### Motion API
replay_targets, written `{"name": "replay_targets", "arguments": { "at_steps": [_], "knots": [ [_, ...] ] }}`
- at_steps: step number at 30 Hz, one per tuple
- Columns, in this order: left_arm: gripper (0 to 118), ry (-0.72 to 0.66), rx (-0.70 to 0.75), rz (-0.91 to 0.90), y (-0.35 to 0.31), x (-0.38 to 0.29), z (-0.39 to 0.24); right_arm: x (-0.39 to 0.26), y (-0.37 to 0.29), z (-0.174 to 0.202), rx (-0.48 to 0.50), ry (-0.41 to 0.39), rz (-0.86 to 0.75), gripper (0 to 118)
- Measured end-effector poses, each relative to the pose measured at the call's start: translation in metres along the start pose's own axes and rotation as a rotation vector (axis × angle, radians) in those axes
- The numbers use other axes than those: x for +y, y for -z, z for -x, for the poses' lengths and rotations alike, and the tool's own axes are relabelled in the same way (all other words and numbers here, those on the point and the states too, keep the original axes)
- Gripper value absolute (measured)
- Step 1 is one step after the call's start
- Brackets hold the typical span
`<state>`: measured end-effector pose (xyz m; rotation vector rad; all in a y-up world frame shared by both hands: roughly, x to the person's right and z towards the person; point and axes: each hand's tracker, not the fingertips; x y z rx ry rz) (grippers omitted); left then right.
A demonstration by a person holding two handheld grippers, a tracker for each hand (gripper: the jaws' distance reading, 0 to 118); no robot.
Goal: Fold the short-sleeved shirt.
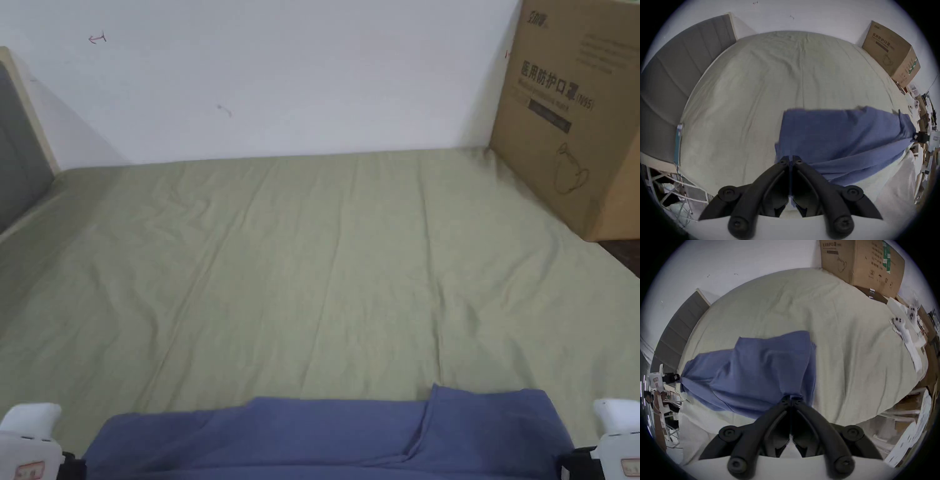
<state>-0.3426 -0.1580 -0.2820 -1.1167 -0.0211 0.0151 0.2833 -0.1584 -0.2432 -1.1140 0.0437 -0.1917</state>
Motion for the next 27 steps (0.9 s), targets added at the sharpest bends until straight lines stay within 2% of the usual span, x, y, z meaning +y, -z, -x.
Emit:
{"name": "replay_targets", "arguments": {
  "at_steps": [1,2,3,4,5,6,7,10,11,12,13,14,15,17,21,22,24,25,27],
  "knots": [
    [4,-0.003,0.001,0.007,0.002,-0.005,-0.003,-0.002,0.002,0.0,0.001,-0.003,-0.015,0],
    [12,-0.008,0.004,0.012,0.004,-0.007,-0.005,-0.003,0.002,0.002,-0.01,-0.006,-0.026,8],
    [29,-0.002,0.022,0.025,0.012,-0.007,0.001,-0.003,0.001,0.003,-0.017,-0.006,-0.031,31],
    [60,0.009,0.052,0.021,0.014,-0.008,0.001,-0.001,0.0,0.007,-0.04,-0.008,-0.032,60],
    [87,0.01,0.056,0.019,0.013,-0.01,-0.001,0.003,-0.004,0.008,-0.054,-0.016,-0.038,61],
    [105,0.005,0.054,0.013,0.009,-0.01,-0.001,0.005,-0.008,0.011,-0.058,-0.025,-0.049,61],
    [111,-0.035,0.015,-0.028,-0.001,-0.009,-0.001,0.009,-0.014,0.017,-0.07,-0.04,-0.081,61],
    [109,-0.132,-0.086,-0.091,-0.019,-0.003,-0.002,0.022,-0.03,0.036,-0.072,-0.075,-0.159,61],
    [103,-0.153,-0.118,-0.107,-0.029,0.004,-0.001,0.026,-0.034,0.045,-0.055,-0.077,-0.184,60],
    [87,-0.166,-0.145,-0.122,-0.034,0.005,-0.002,0.029,-0.037,0.053,-0.03,-0.085,-0.203,53],
    [39,-0.171,-0.167,-0.133,-0.038,0.006,-0.005,0.033,-0.038,0.062,-0.01,-0.105,-0.223,19],
    [0,-0.167,-0.184,-0.13,-0.039,0.006,-0.008,0.033,-0.038,0.075,-0.02,-0.117,-0.261,4],
    [0,-0.169,-0.17,-0.131,-0.04,0.004,-0.013,0.033,-0.035,0.088,-0.057,-0.12,-0.289,3],
    [0,-0.171,-0.198,-0.126,-0.038,0.002,-0.012,0.031,-0.023,0.11,-0.027,-0.176,-0.277,3],
    [3,-0.265,-0.245,-0.149,-0.029,-0.009,0.008,0.025,0.001,0.143,0.03,-0.158,-0.235,3],
    [24,-0.292,-0.261,-0.172,-0.029,-0.012,0.016,0.023,0.006,0.151,0.036,-0.159,-0.232,3],
    [75,-0.336,-0.306,-0.167,-0.026,-0.019,0.033,0.02,0.013,0.166,0.05,-0.167,-0.22,3],
    [96,-0.367,-0.318,-0.152,-0.024,-0.023,0.04,0.02,0.019,0.168,0.064,-0.18,-0.215,3],
    [103,-0.424,-0.35,-0.137,-0.016,-0.032,0.052,0.021,0.024,0.18,0.087,-0.208,-0.187,3]
  ]
}}
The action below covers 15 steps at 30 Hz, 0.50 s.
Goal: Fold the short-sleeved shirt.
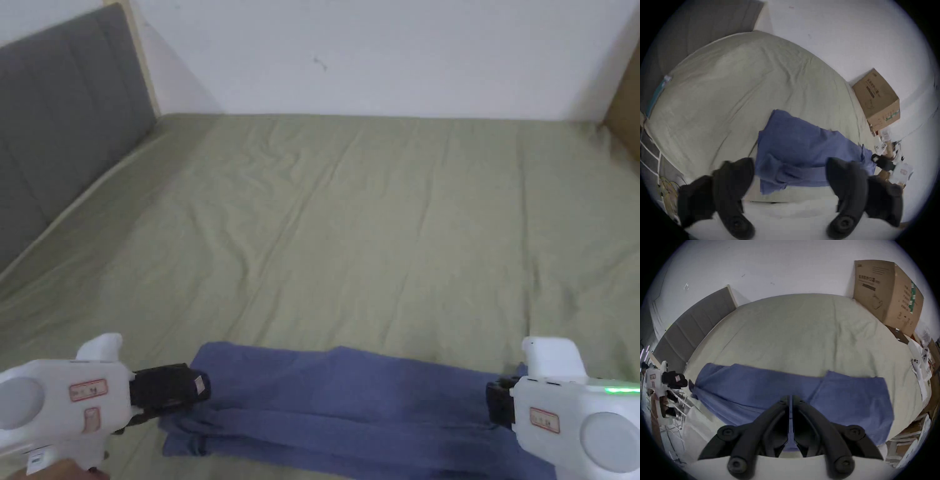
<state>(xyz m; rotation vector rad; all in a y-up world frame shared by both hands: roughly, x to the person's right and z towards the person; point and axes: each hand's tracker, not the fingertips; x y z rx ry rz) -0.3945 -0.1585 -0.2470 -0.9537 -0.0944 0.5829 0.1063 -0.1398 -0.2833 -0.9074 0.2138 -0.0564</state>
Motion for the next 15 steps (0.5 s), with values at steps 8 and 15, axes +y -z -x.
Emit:
{"name": "replay_targets", "arguments": {
  "at_steps": [8,15],
  "knots": [
    [110,-0.343,-0.241,0.09,0.049,-0.028,0.054,0.004,0.017,0.029,0.041,-0.08,0.045,3],
    [9,-0.596,-0.389,0.052,0.071,-0.039,0.068,0.003,0.026,0.045,0.049,-0.136,0.085,3]
  ]
}}
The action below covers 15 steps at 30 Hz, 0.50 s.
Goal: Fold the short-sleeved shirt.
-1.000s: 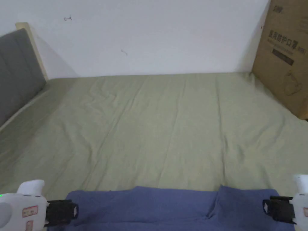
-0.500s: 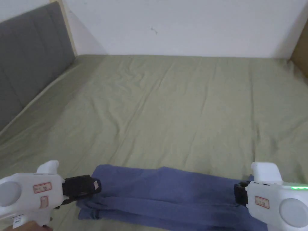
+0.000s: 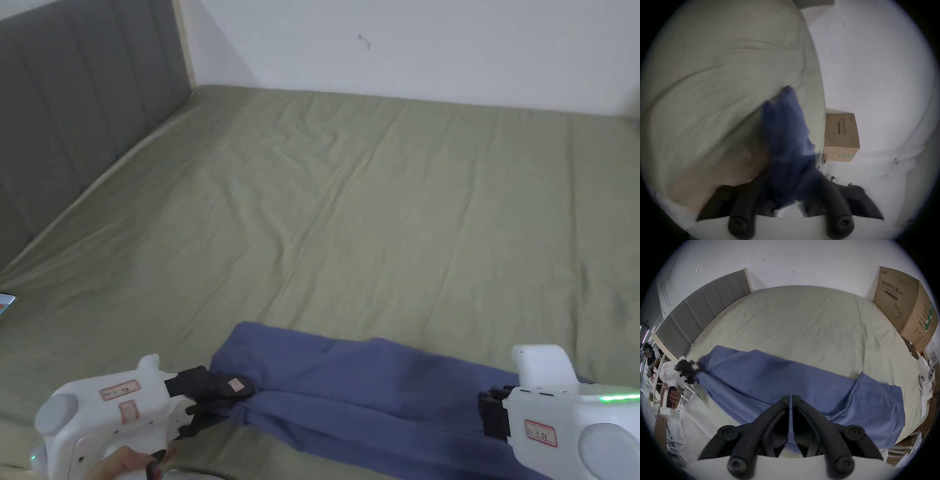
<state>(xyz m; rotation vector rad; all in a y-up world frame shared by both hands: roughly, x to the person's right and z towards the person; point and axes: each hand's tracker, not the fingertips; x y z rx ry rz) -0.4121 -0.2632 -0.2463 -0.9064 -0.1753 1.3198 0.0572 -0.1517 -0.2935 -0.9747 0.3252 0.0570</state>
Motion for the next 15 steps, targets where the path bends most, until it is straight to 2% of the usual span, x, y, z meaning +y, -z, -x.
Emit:
{"name": "replay_targets", "arguments": {
  "at_steps": [2,5,9,15],
  "knots": [
    [9,0.095,0.098,0.003,0.0,-0.001,-0.006,0.001,0.001,0.003,0.009,-0.009,0.008,3],
    [9,0.063,0.021,-0.013,-0.013,0.002,-0.01,0.001,0.0,0.006,0.009,-0.024,0.01,3],
    [9,0.105,0.062,-0.059,-0.036,0.011,-0.014,0.002,-0.001,0.006,0.014,-0.028,0.013,3],
    [9,0.086,0.139,-0.154,-0.074,0.03,-0.012,0.0,0.001,-0.004,0.024,0.008,0.027,3]
  ]
}}
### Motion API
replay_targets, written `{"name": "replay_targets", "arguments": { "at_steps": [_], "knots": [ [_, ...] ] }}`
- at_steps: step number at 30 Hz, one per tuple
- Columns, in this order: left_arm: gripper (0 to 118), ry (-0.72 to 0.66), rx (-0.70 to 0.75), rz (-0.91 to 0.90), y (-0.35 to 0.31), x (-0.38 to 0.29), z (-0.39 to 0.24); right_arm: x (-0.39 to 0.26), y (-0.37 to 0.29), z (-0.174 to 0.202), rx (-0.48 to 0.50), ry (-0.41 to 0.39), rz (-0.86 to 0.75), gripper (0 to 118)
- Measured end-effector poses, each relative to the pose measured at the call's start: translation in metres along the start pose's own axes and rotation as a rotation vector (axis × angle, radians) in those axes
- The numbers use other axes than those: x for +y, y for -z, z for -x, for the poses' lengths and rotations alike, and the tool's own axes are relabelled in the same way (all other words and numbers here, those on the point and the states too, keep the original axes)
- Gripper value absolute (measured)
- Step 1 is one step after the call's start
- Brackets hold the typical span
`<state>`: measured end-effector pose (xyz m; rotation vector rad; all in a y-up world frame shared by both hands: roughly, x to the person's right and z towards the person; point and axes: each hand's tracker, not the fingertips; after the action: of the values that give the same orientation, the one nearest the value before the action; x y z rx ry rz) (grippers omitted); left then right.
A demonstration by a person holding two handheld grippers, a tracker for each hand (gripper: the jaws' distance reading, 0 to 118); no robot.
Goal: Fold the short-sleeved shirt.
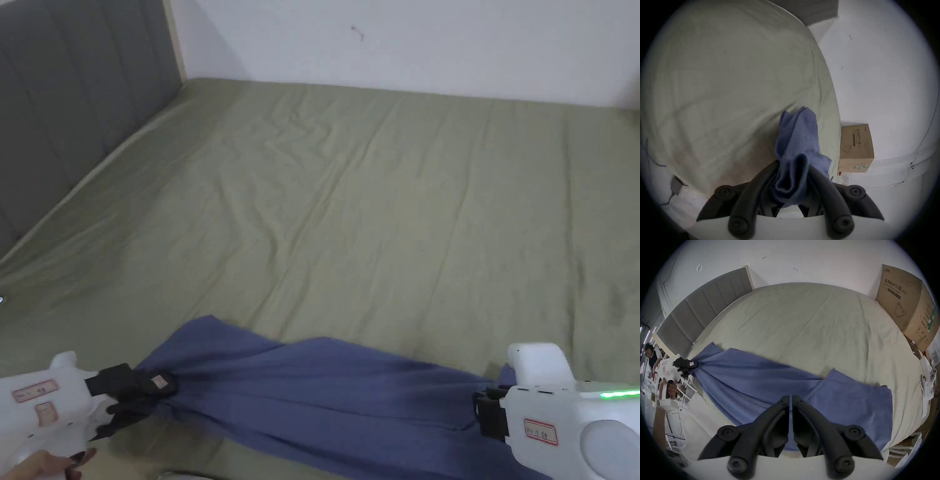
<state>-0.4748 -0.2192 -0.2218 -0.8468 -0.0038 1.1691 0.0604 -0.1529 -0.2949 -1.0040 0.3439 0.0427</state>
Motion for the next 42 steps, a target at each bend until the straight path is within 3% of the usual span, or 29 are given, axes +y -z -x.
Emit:
{"name": "replay_targets", "arguments": {
  "at_steps": [3,6,9,14,18,19,20,21,22,23,24,27,31,32,33,34,38,42],
  "knots": [
    [9,0.062,-0.004,-0.008,-0.002,-0.01,-0.021,-0.005,0.002,-0.006,-0.008,0.015,0.009,3],
    [9,0.251,0.07,-0.037,-0.002,-0.02,-0.068,-0.011,0.001,-0.014,-0.012,0.04,0.02,3],
    [9,0.419,-0.017,-0.015,0.004,-0.045,-0.131,-0.017,-0.004,-0.026,-0.009,0.076,0.019,3],
    [9,0.803,-0.071,0.155,0.055,-0.112,-0.219,-0.025,-0.014,-0.051,-0.024,0.154,0.0,3],
    [10,0.95,-0.063,0.384,0.12,-0.176,-0.23,-0.034,-0.021,-0.072,-0.023,0.231,-0.012,3],
    [19,0.975,-0.049,0.451,0.139,-0.191,-0.224,-0.036,-0.023,-0.078,-0.026,0.254,-0.014,3],
    [35,0.988,-0.057,0.504,0.154,-0.203,-0.219,-0.039,-0.025,-0.083,-0.029,0.266,-0.019,3],
    [54,0.977,-0.039,0.533,0.164,-0.21,-0.213,-0.041,-0.027,-0.088,-0.031,0.277,-0.021,3],
    [84,0.968,-0.015,0.564,0.176,-0.219,-0.206,-0.044,-0.029,-0.093,-0.038,0.292,-0.021,3],
    [100,0.966,0.006,0.596,0.183,-0.225,-0.201,-0.046,-0.031,-0.096,-0.046,0.302,-0.023,3],
    [109,0.957,0.005,0.598,0.187,-0.227,-0.197,-0.047,-0.034,-0.099,-0.047,0.303,-0.025,3],
    [109,0.916,-0.03,0.584,0.175,-0.219,-0.199,-0.05,-0.041,-0.105,-0.065,0.302,-0.033,3],
    [102,0.783,-0.108,0.494,0.143,-0.182,-0.207,-0.05,-0.045,-0.106,-0.079,0.288,-0.044,3],
    [87,0.747,-0.098,0.451,0.137,-0.17,-0.207,-0.05,-0.045,-0.107,-0.078,0.288,-0.047,3],
    [57,0.721,-0.088,0.42,0.134,-0.16,-0.206,-0.05,-0.045,-0.106,-0.077,0.288,-0.05,3],
    [6,0.716,-0.072,0.382,0.129,-0.155,-0.205,-0.05,-0.046,-0.106,-0.072,0.288,-0.054,3],
    [2,0.697,0.033,0.358,0.147,-0.147,-0.191,-0.049,-0.05,-0.098,-0.058,0.283,-0.065,3],
    [2,0.704,0.045,0.508,0.176,-0.181,-0.181,-0.047,-0.051,-0.095,-0.054,0.288,-0.069,3]
  ]
}}
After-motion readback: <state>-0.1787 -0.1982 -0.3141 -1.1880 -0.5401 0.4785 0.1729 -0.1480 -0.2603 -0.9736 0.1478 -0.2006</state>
